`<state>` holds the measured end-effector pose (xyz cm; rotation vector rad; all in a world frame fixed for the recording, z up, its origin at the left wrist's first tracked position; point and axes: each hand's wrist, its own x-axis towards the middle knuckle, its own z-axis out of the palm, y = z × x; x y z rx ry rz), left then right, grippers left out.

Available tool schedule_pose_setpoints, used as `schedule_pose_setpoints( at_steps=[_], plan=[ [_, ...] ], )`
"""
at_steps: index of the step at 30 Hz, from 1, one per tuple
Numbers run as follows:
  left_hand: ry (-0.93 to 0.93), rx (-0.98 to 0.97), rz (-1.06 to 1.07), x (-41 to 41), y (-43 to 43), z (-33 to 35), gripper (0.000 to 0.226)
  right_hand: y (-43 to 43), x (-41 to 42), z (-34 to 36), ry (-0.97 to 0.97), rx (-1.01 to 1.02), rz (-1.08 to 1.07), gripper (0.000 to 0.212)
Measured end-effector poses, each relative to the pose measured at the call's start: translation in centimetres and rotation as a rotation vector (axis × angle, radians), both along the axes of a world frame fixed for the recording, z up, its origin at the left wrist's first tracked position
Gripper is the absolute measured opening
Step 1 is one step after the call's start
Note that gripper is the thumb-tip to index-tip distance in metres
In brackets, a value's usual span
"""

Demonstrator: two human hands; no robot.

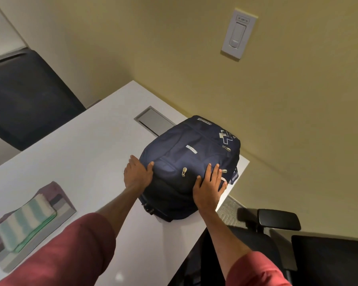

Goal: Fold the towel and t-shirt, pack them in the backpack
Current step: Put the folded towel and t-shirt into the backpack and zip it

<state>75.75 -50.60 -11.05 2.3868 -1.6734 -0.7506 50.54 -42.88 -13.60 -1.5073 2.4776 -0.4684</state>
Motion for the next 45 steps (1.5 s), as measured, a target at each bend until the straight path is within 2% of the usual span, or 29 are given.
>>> schedule_pose_setpoints(
  at_steps=[2,6,8,12,16,23,29,32,36,39,41,43,45],
  plan=[
    [0.006,0.043,0.035,0.3,0.4,0.0,0.087,0.2,-0.1,0.0,-0.005,0.007,0.015,0.069],
    [-0.062,0.040,-0.071,0.1,1.0,1.1,0.041,0.6,0.0,0.5,-0.025,0.017,-0.030,0.072],
    [-0.086,0.006,-0.110,0.1,1.3,1.5,0.033,1.0,0.3,1.0,-0.087,0.044,-0.115,0.079],
    [-0.038,0.004,-0.110,0.5,2.3,2.0,0.033,2.2,1.1,1.1,-0.152,0.124,-0.208,0.083],
    [-0.056,0.036,-0.116,1.1,4.7,2.7,0.033,3.3,1.2,1.2,-0.086,0.212,-0.114,0.081],
    [-0.030,0.037,-0.109,4.7,11.1,2.6,0.034,6.4,3.1,0.5,-0.189,0.147,-0.038,0.082],
    [0.058,0.005,-0.053,9.1,17.0,0.9,0.038,9.7,6.4,0.8,-0.173,0.194,0.062,0.081],
    [0.074,0.004,-0.014,11.5,19.9,-0.1,0.032,11.1,8.2,0.9,-0.191,0.210,0.102,0.079],
    [0.096,-0.172,0.057,13.5,24.3,-0.1,0.020,12.6,11.1,1.0,-0.220,0.176,0.184,0.078],
    [0.144,-0.142,0.050,15.2,27.0,0.7,0.041,12.9,13.1,0.3,-0.206,0.142,0.267,0.077],
    [0.245,-0.117,0.062,16.4,27.8,-0.2,0.053,12.7,14.1,-0.2,-0.202,0.137,0.303,0.076],
    [0.284,-0.105,0.161,17.8,27.9,-3.2,0.044,12.2,15.1,0.0,-0.211,0.138,0.327,0.075],
    [0.292,-0.153,0.147,18.9,28.1,-3.8,0.029,11.6,15.9,0.0,-0.198,0.129,0.373,0.079]
  ],
)
